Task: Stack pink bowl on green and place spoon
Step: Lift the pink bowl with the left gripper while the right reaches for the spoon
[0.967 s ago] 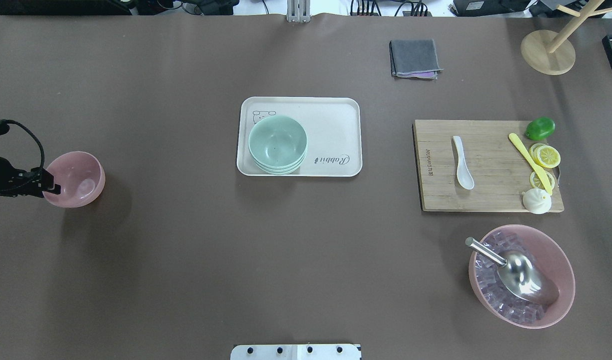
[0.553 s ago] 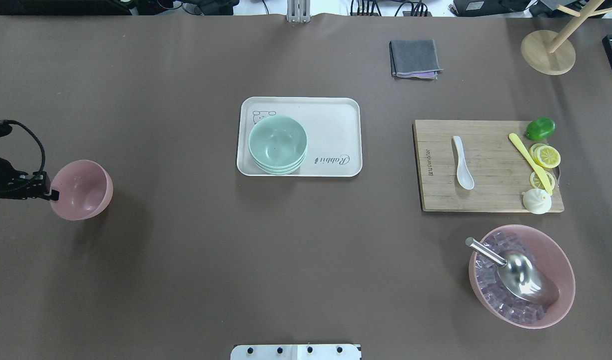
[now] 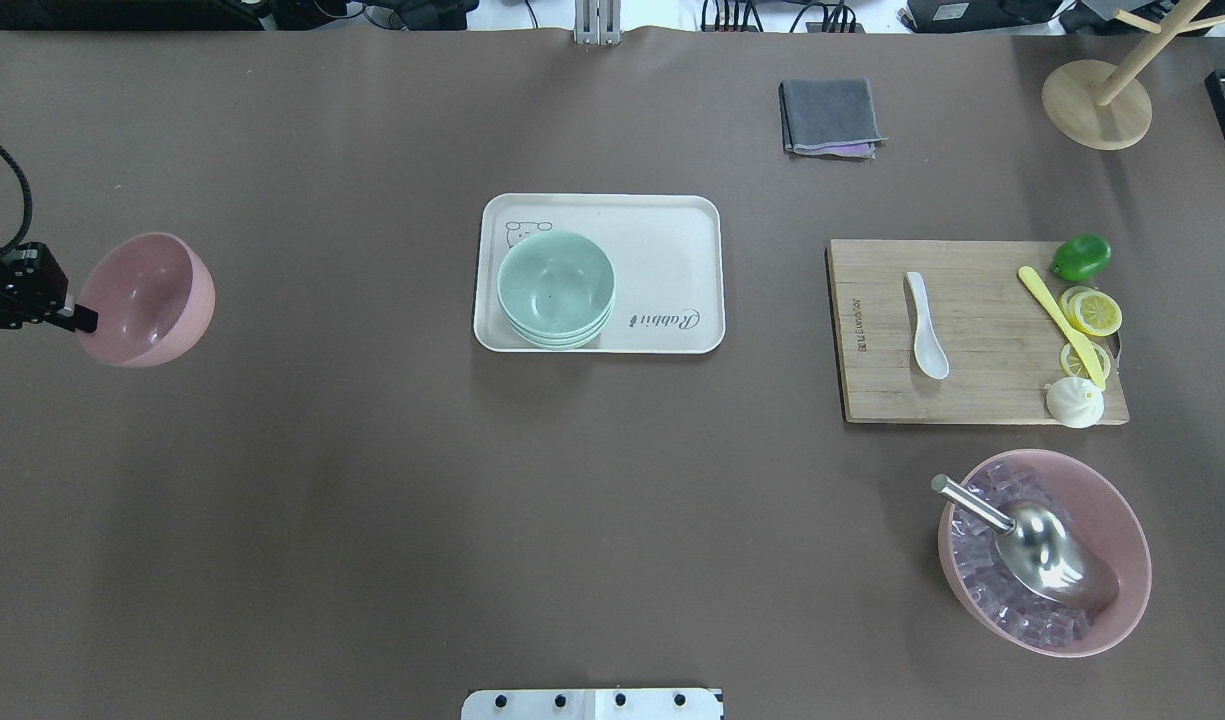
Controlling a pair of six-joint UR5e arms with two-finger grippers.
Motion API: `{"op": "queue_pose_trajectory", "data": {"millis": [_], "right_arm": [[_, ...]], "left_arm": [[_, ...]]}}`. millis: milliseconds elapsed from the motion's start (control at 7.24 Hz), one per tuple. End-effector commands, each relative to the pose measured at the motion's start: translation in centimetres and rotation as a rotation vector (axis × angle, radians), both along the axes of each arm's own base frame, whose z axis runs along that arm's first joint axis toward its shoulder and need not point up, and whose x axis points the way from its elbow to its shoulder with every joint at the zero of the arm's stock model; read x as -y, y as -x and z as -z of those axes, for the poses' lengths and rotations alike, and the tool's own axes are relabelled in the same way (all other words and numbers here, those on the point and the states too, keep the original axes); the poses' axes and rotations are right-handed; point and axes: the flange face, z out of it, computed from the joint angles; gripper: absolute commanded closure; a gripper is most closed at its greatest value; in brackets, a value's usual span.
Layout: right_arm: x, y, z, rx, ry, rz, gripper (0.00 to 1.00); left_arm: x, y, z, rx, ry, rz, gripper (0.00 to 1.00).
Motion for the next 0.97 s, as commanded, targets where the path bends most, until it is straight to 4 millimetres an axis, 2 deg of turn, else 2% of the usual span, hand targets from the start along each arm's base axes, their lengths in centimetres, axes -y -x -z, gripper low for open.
{"op": "queue_pose_trajectory", "data": {"millis": [0,138,276,414,553,691,829], "right_arm": [[2.1,12.2,8.8,-0.025,0.043,-0.002,0.01],[2.0,16.8,9.5,-0.062,0.047,0.023,0.01],[1.5,20.2,9.6,-0.1,0.019,0.027,0.01],[1.2,24.7,8.5,-0.095,-0.001,-0.019,0.01],[0.9,28.1,6.7,-0.07,-0.014,-0.041,0.02],[0.7,30.0,4.0,-0.085,-0.01,-0.021,0.03],[-0.2,32.2,3.7,-0.095,-0.019,0.007,0.08]], "left_arm": [[3.3,-0.8,5.7,0.007,0.022,0.011,1.0],[4.4,-0.9,8.4,0.017,0.043,0.019,1.0],[4.7,-1.1,9.1,0.018,0.043,0.018,1.0],[4.8,-1.3,9.1,0.02,0.045,0.017,1.0],[4.9,-1.4,9.4,0.021,0.041,0.021,1.0],[5.0,-1.4,9.4,0.021,0.039,0.022,1.0],[5.0,-1.5,9.6,0.02,0.036,0.019,1.0]]}}
